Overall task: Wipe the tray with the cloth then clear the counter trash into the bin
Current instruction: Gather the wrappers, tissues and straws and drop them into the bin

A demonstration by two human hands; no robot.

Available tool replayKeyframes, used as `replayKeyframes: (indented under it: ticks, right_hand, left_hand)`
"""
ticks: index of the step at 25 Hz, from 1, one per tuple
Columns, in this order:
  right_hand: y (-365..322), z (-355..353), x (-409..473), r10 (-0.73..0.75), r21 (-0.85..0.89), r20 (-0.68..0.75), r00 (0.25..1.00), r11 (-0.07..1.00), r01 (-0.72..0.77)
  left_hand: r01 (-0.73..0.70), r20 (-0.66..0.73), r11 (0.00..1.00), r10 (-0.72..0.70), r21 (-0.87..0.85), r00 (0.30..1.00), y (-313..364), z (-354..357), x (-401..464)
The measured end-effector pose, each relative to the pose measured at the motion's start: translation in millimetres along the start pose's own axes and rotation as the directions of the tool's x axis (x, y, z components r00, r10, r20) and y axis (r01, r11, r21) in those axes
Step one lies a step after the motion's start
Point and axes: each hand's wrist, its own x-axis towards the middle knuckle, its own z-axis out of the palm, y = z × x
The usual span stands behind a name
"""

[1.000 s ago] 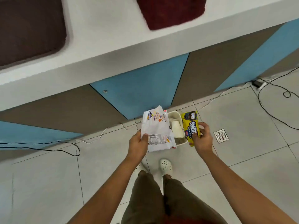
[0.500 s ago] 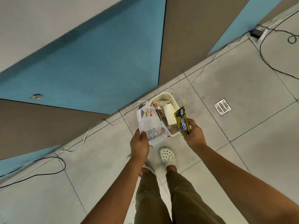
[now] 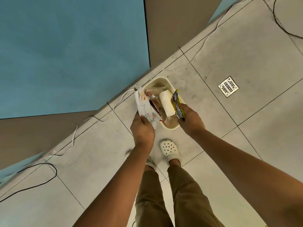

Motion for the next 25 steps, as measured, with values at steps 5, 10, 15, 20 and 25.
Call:
replayKeyframes:
  ticks: [5, 10, 15, 20, 25]
  right_hand:
    - [-4.7, 10.7, 11.8, 0.003, -0.042, 0.044, 0.999, 0.999, -0.002]
    - [-2.1, 19.8, 20.3, -0.003, -0.076, 0.059, 0.998, 0.997, 0.007]
    - [3.3, 23.1, 24.1, -0.005, -0.081, 0.057, 0.998, 0.997, 0.010]
    - [10.1, 24.6, 23.2, -0.011, -0.084, 0.061, 0.998, 0.996, 0.017]
    - [10.6, 26.3, 22.4, -0.048, -0.127, 0.095, 0.994, 0.990, 0.060]
  left_hand:
    - [-0.005, 0.013, 0.999, 0.004, 0.045, 1.000, 10.1, 15.6, 11.3]
    - [-0.021, 0.006, 0.992, 0.021, 0.124, 1.000, 11.4, 28.1, 18.5]
    - [-0.018, 0.023, 0.993, 0.015, 0.113, 1.000, 16.3, 31.4, 16.5]
    - [-0.045, 0.080, 0.998, 0.041, 0.040, 0.996, 11.3, 31.7, 4.3]
    - [-0.055, 0.045, 0.984, 0.048, 0.170, 0.998, 3.1, 35.9, 9.7]
